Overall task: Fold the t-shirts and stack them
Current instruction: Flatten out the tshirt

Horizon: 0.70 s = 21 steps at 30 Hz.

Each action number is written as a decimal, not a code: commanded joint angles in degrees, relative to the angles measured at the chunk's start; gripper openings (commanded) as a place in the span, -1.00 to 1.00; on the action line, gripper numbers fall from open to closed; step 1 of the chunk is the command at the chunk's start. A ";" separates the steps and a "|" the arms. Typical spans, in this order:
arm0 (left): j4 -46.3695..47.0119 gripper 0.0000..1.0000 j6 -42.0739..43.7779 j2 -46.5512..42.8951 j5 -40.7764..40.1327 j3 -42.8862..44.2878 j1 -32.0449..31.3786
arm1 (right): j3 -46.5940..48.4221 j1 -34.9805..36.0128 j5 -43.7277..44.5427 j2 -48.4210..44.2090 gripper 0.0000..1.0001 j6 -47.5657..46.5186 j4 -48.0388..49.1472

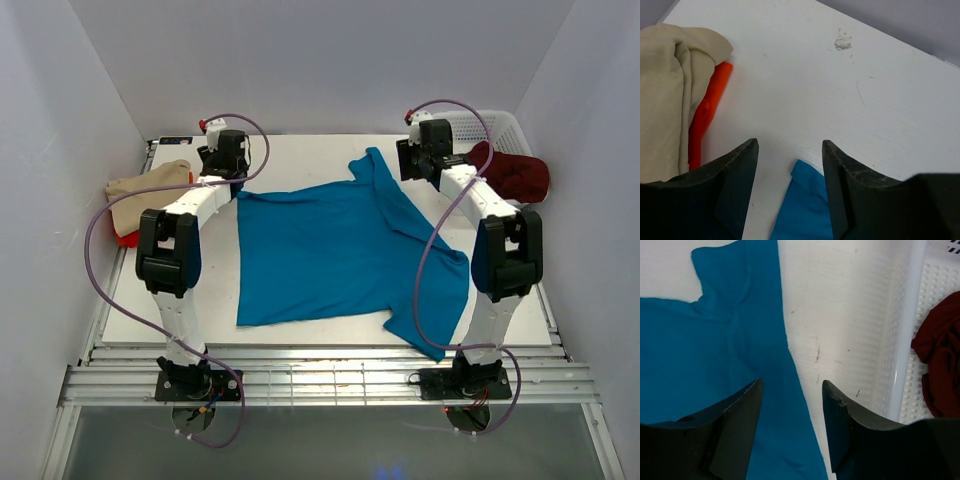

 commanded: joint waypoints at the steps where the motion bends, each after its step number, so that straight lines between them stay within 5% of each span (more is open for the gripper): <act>1: -1.85 0.28 -3.57 -7.55 2.80 -2.55 -1.69 | -4.53 1.98 -5.44 -7.25 0.14 1.95 -1.79; 13: -7.39 0.21 -14.21 -16.27 20.03 -21.10 -12.42 | -17.98 4.27 -9.84 -8.59 0.01 3.01 -2.77; 21: -8.18 0.20 -15.89 -19.18 24.09 -29.27 -16.55 | -20.18 4.36 -8.43 -5.60 -0.02 2.66 -1.53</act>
